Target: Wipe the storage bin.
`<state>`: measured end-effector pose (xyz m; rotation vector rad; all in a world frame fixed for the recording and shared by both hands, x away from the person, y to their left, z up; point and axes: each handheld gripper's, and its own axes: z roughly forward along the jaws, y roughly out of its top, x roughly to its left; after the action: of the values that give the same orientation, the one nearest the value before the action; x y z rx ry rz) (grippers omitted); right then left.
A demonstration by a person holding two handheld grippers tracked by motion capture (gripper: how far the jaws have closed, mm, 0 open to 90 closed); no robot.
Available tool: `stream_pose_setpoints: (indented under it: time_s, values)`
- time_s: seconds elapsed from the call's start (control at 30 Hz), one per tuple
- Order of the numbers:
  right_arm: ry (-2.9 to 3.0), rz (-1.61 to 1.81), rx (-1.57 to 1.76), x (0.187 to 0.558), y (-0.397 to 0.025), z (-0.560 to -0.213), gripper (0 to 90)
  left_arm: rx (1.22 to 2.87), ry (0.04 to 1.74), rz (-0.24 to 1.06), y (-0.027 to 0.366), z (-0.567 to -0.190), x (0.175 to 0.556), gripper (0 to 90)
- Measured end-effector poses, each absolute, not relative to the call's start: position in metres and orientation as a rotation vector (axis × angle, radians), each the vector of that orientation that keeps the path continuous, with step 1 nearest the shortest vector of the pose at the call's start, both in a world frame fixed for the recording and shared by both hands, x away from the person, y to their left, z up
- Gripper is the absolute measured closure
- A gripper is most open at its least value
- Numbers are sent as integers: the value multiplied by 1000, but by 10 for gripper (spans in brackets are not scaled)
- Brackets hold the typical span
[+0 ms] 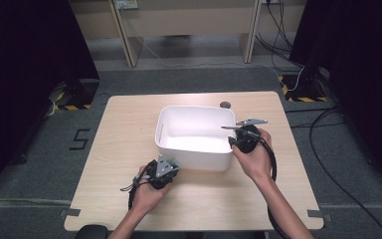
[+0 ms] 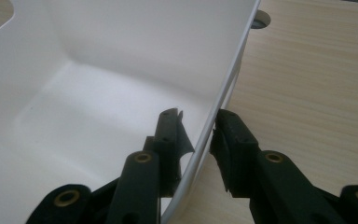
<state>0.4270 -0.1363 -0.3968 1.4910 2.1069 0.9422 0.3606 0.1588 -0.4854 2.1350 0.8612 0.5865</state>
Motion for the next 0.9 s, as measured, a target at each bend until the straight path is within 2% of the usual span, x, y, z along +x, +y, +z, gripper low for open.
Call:
stream_pose_setpoints:
  time_s: [0.9]
  values:
    - [2107, 942, 1490, 428, -137, -397, 718, 2012, 799, 666, 158, -432, 352, 819]
